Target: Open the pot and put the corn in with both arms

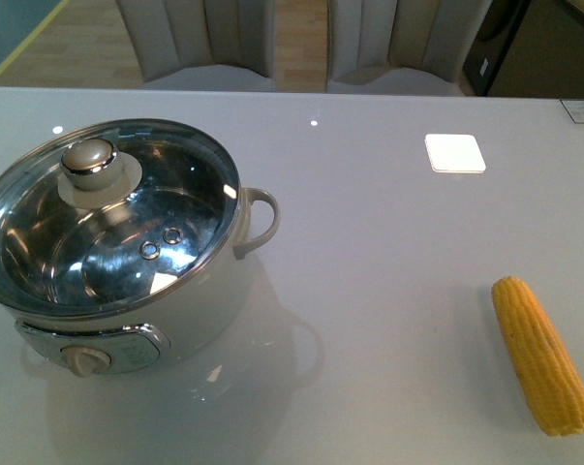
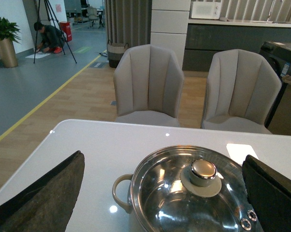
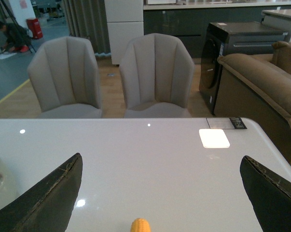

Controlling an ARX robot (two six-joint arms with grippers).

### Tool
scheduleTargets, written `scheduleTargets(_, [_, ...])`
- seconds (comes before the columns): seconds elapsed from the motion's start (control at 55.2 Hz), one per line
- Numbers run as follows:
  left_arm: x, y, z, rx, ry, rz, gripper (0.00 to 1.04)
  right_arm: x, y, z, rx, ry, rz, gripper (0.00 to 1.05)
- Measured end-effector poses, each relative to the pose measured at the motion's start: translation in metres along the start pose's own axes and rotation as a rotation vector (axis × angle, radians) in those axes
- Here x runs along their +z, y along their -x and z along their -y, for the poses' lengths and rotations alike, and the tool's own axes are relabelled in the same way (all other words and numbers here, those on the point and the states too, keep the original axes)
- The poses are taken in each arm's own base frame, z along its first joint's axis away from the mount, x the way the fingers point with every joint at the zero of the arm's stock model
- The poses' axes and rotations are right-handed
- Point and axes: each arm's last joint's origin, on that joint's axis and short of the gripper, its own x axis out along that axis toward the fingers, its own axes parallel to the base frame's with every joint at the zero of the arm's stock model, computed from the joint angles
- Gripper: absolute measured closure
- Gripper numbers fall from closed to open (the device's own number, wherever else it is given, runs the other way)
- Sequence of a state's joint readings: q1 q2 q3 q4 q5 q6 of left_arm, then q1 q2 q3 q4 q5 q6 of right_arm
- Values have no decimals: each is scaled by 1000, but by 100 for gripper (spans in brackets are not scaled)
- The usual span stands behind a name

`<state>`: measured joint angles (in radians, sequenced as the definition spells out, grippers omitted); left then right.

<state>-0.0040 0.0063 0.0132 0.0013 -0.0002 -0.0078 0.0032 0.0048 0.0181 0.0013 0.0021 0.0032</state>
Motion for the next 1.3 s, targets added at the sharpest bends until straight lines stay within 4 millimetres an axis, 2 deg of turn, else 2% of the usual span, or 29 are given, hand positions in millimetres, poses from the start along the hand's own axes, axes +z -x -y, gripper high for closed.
scheduleTargets(0.869, [0, 0, 0, 0, 0, 0, 7, 0, 0, 0, 0, 0, 0, 9])
scheduleTargets(0.923, [-1, 0, 0, 48, 13, -88, 7, 0, 0, 0, 0, 0, 0, 9])
scheduleTargets(1.014, [-3, -1, 1, 129, 17, -381, 7, 0, 0, 0, 0, 0, 0, 9])
scheduleTargets(1.068, [-10, -1, 1, 140, 12, -467, 7, 0, 0, 0, 0, 0, 0, 9])
scheduleTargets(1.213, [-7, -5, 1, 126, 28, -479, 7, 0, 0, 0, 0, 0, 0, 9])
scheduleTargets(1.303, [-2, -15, -1, 132, 36, -460, 7, 0, 0, 0, 0, 0, 0, 9])
